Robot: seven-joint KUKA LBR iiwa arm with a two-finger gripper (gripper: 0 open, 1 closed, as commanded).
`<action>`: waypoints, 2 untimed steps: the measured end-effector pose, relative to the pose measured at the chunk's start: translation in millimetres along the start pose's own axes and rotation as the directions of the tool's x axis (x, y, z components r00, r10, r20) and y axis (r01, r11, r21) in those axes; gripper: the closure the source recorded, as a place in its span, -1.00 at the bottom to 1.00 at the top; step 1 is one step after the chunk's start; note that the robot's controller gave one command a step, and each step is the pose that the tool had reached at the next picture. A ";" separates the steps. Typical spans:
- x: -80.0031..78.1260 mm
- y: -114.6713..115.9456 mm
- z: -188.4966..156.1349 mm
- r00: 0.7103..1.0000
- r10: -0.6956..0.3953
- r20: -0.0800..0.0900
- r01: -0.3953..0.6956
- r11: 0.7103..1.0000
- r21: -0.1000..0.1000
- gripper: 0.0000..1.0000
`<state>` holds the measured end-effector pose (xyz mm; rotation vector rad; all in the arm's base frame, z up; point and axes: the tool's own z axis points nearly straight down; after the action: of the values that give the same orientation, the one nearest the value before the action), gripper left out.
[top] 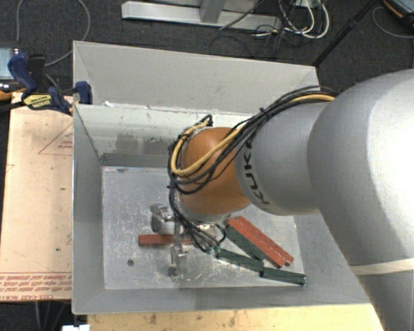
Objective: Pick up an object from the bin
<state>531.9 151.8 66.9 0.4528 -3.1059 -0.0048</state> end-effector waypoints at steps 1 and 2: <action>8.5 -15.7 -33.4 0.989 0.148 0.005 -0.148 0.989 0.002 -1.00; 11.5 -21.2 -32.7 0.977 0.215 0.003 -0.215 0.977 0.002 -1.00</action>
Offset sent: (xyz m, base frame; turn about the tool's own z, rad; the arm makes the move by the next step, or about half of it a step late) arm -0.0042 -0.0182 0.0331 0.1500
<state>527.0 128.1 99.5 0.1140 -3.1396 -0.0020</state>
